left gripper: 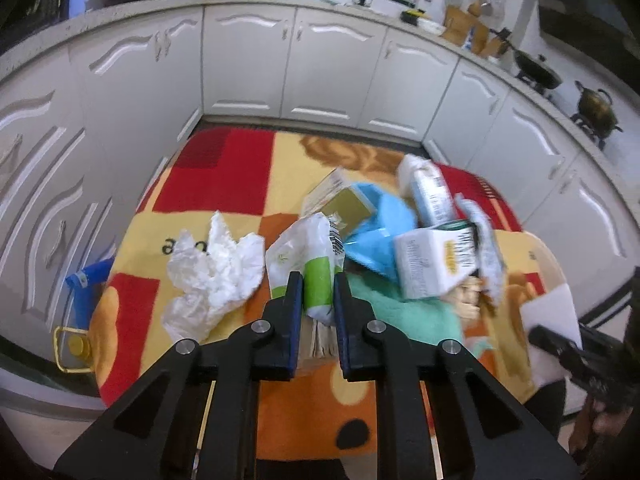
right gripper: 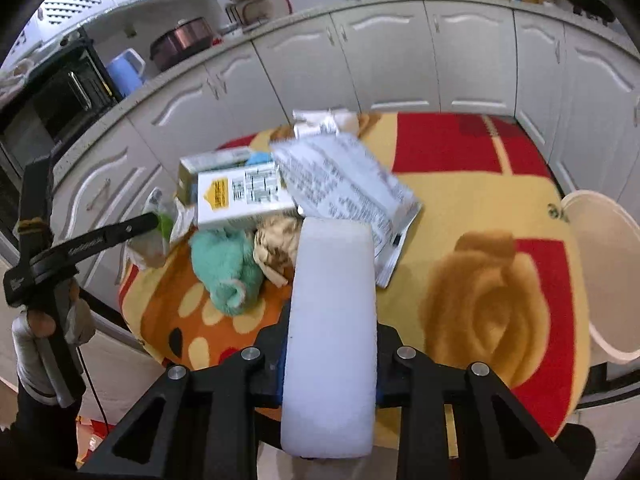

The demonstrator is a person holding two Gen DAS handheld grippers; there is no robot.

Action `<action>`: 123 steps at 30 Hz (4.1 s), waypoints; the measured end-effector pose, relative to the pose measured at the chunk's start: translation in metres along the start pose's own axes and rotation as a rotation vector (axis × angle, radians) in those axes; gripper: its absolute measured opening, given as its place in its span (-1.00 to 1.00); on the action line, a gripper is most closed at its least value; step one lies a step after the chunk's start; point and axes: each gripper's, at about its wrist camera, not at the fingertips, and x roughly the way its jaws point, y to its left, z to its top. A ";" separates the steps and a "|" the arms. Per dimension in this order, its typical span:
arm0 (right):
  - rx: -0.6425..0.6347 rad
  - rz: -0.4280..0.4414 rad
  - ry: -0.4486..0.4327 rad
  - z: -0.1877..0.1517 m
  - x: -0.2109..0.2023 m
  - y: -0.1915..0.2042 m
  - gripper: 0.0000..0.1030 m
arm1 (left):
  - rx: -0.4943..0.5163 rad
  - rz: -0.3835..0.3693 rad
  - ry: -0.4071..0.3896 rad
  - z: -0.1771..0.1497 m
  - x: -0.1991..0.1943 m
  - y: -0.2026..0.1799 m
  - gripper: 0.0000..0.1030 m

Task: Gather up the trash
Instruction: 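Carry both held items to the beige bin and open both tools to drop them, then move both open tools back over the trash on the table, then grasp the crumpled white tissue with the left tool while the right tool grasps the green towel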

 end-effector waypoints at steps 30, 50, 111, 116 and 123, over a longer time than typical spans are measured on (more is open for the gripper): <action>0.328 -0.363 -0.088 0.016 -0.059 -0.231 -0.45 | 0.304 -0.487 0.192 0.027 0.088 -0.307 -0.76; 0.413 -0.395 -0.112 0.005 -0.065 -0.274 0.11 | 0.261 -0.477 0.205 0.021 0.135 -0.357 -0.10; -0.161 0.167 0.089 0.028 0.036 0.065 0.45 | -0.064 0.115 0.006 -0.008 0.029 0.064 0.33; -0.273 0.156 0.108 0.023 0.060 0.096 0.41 | -0.071 0.121 0.023 -0.004 0.046 0.072 0.33; -0.342 0.064 0.114 0.021 0.095 0.110 0.29 | -0.091 0.105 0.037 -0.002 0.065 0.078 0.31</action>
